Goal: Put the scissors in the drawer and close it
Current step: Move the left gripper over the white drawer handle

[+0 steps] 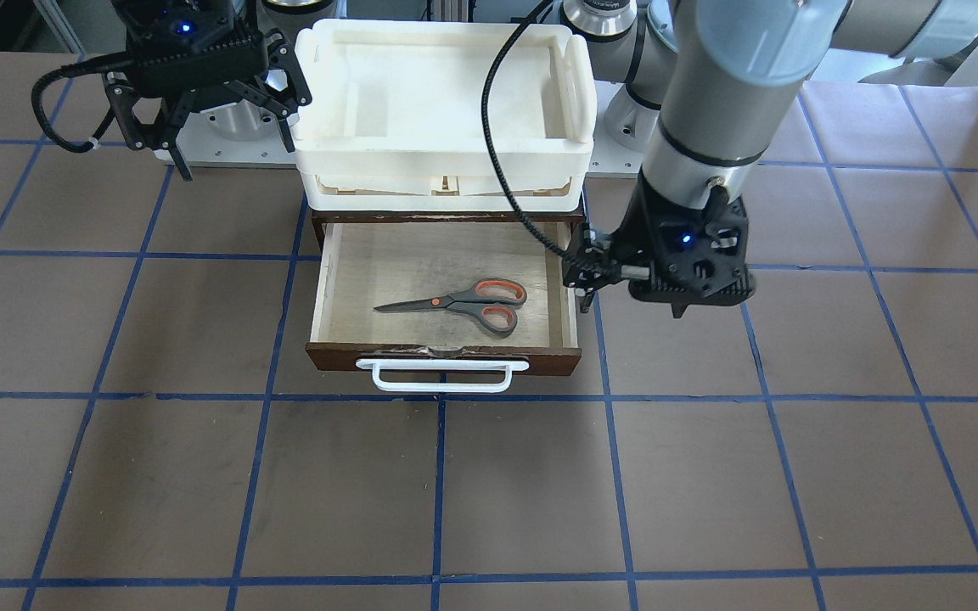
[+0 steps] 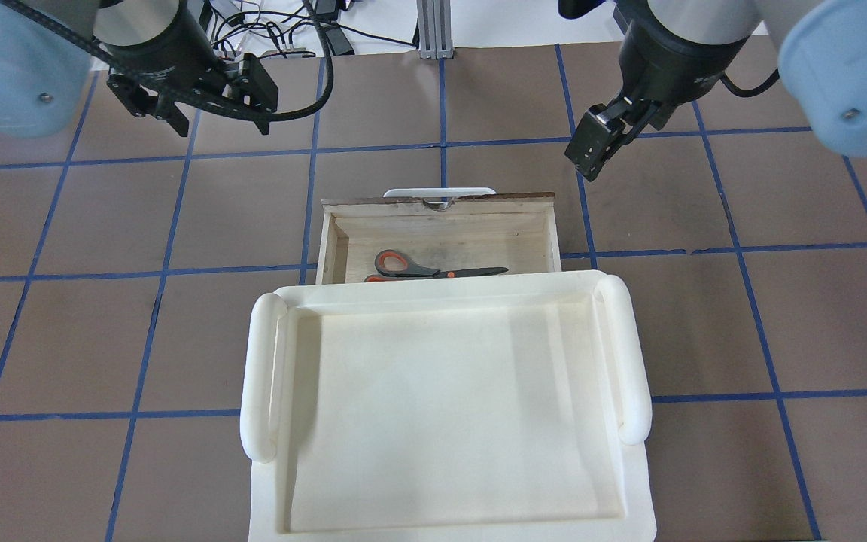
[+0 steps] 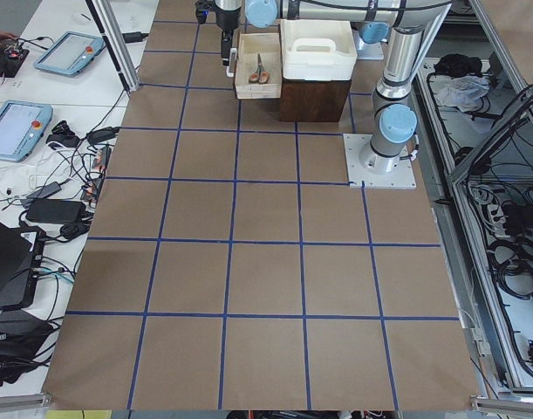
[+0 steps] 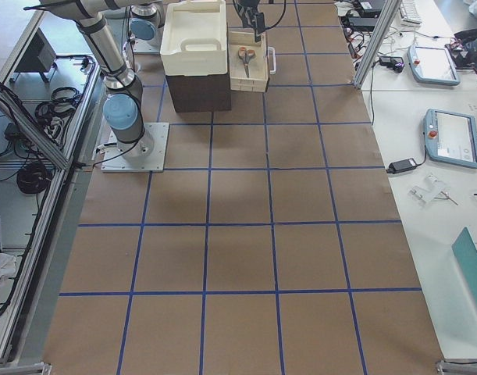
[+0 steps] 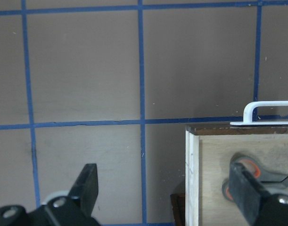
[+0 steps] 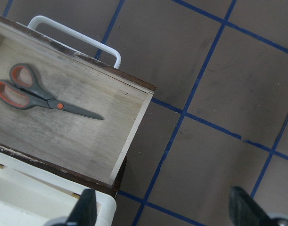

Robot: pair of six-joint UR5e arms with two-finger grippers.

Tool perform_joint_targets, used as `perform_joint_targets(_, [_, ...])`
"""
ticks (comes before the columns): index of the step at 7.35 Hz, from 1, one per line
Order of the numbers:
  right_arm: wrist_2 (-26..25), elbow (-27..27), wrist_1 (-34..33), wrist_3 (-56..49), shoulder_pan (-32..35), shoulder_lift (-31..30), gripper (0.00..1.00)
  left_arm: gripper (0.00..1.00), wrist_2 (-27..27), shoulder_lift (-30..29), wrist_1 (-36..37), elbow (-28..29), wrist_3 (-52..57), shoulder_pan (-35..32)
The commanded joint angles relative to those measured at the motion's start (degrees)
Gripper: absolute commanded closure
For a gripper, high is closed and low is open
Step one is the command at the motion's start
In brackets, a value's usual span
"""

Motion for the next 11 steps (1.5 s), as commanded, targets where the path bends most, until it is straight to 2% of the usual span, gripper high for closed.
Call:
perform_joint_targets(1, [-0.1,0.0,0.3,9.7,-0.1,-0.7,0.0,0.0,-0.3,-8.1,0.1,6.0,-2.0,-3.6])
perform_joint_targets(3, [-0.8,0.0,0.6,17.0,-0.2,-0.7,0.0,0.0,-0.9,-14.6,2.3,10.6,-5.8,-5.6])
perform_joint_targets(4, [-0.8,0.0,0.6,17.3,-0.7,-1.2,0.0,0.0,-2.1,-17.1,2.5,11.4,-6.1,-6.6])
perform_joint_targets(7, [-0.8,0.1,1.4,16.8,-2.2,-1.2,0.0,0.0,-2.1,-21.7,8.8,11.4,-10.5,-9.4])
perform_joint_targets(11, [-0.6,0.1,1.4,16.7,-2.3,-1.2,0.0,0.0,-2.6,-23.7,6.5,10.8,-10.5,-9.9])
